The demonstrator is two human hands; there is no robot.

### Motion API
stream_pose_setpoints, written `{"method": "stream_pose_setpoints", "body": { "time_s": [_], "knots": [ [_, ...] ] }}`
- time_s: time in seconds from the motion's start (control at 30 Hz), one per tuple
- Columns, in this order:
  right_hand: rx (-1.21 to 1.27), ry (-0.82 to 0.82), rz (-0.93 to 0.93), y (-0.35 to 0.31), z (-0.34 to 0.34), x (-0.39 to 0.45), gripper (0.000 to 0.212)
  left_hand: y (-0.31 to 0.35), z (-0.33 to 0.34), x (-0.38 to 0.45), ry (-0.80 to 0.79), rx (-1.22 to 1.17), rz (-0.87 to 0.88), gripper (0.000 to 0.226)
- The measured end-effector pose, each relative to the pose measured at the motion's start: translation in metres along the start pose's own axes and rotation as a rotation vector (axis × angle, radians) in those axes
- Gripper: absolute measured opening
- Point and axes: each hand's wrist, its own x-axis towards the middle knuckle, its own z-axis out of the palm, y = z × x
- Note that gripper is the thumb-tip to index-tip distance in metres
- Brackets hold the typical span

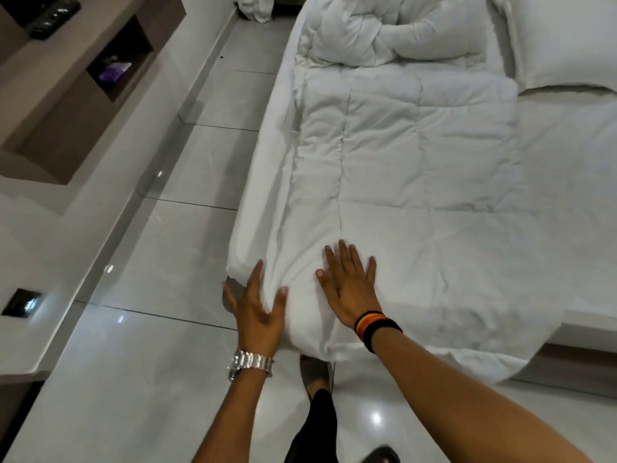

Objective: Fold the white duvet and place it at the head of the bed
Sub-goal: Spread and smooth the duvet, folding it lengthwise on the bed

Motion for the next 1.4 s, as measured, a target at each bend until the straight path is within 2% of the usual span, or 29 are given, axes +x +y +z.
{"method": "stream_pose_setpoints", "body": {
  "time_s": [0.1, 0.17, 0.2, 0.3, 0.37, 0.4, 0.57, 0.63, 0.7, 0.77, 0.87, 0.93, 1.0, 1.07, 1.13, 1.2, 1.27, 1.4],
  "knots": [
    [-0.009, 0.135, 0.006, 0.007, -0.011, -0.021, 0.069, 0.016, -0.026, -0.013, 0.065, -0.052, 0.200, 0.055],
    [-0.010, 0.105, 0.013, 0.012, -0.008, -0.034, 0.072, 0.004, -0.034, -0.026, 0.059, -0.040, 0.219, 0.048],
    [-0.018, 0.050, 0.010, 0.014, -0.001, -0.041, 0.073, -0.011, -0.036, -0.029, 0.052, 0.007, 0.134, 0.053],
    [-0.042, -0.116, 0.019, 0.022, 0.020, -0.054, 0.073, -0.066, -0.043, -0.027, -0.022, 0.194, -0.357, 0.114],
    [-0.042, -0.127, 0.060, 0.029, 0.027, -0.053, 0.073, -0.089, -0.040, -0.011, -0.095, 0.318, -0.553, 0.122],
    [-0.050, -0.116, 0.076, 0.034, 0.027, -0.047, 0.072, -0.092, -0.034, 0.000, -0.118, 0.341, -0.543, 0.120],
    [-0.100, -0.066, 0.183, 0.054, 0.025, 0.017, 0.073, -0.053, 0.014, 0.099, -0.108, 0.174, -0.193, 0.104],
    [-0.129, -0.020, 0.208, 0.051, 0.023, 0.056, 0.076, -0.030, 0.038, 0.154, -0.121, 0.123, -0.152, 0.093],
    [-0.142, 0.057, 0.213, 0.041, 0.022, 0.095, 0.078, -0.006, 0.061, 0.203, -0.175, 0.043, -0.157, 0.096],
    [-0.121, 0.108, 0.239, 0.032, 0.025, 0.134, 0.078, 0.012, 0.081, 0.248, -0.229, -0.021, -0.221, 0.109],
    [-0.069, 0.101, 0.327, 0.025, 0.032, 0.166, 0.077, 0.037, 0.102, 0.289, -0.202, -0.088, -0.353, 0.128],
    [-0.055, 0.072, 0.389, 0.023, 0.038, 0.176, 0.077, 0.053, 0.114, 0.301, -0.233, -0.062, -0.356, 0.131],
    [-0.046, 0.080, 0.418, 0.016, 0.039, 0.181, 0.077, 0.059, 0.118, 0.306, -0.283, -0.063, -0.339, 0.124],
    [-0.025, 0.120, 0.417, 0.005, 0.037, 0.183, 0.075, 0.057, 0.104, 0.309, -0.236, -0.167, -0.342, 0.106],
    [-0.066, 0.160, 0.371, -0.007, 0.041, 0.176, 0.072, 0.050, 0.075, 0.307, -0.170, -0.200, -0.340, 0.098],
    [-0.115, 0.083, 0.337, -0.014, 0.056, 0.162, 0.071, 0.036, 0.048, 0.299, -0.210, -0.141, -0.354, 0.102],
    [-0.115, 0.001, 0.407, -0.017, 0.073, 0.155, 0.074, 0.025, 0.029, 0.294, -0.317, -0.087, -0.378, 0.114],
    [-0.073, 0.031, 0.499, -0.027, 0.055, 0.182, 0.080, 0.027, 0.019, 0.327, -0.441, -0.051, -0.352, 0.122]
  ]
}}
